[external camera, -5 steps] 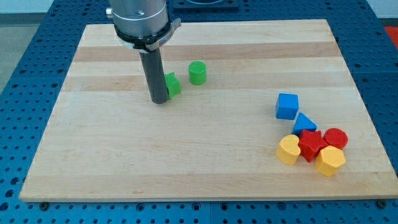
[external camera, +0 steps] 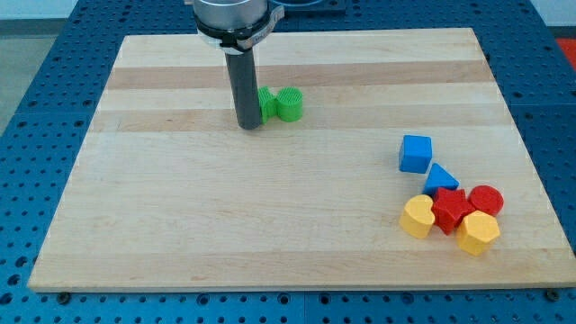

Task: Place the arm below the yellow heart

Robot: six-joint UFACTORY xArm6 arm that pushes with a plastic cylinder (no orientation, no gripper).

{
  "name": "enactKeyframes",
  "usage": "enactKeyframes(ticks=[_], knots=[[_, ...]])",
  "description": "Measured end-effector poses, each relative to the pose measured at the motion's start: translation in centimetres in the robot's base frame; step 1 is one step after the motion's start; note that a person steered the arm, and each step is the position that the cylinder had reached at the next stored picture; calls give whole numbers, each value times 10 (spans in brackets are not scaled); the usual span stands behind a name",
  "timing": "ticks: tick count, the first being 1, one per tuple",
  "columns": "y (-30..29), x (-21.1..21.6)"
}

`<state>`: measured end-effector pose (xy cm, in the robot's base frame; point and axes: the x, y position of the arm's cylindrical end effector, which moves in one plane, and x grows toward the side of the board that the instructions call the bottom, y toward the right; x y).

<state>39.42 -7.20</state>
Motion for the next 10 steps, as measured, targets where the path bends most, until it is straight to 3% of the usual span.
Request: enactKeyframes(ticks=[9, 10], knots=[[-28, -3], [17, 12]])
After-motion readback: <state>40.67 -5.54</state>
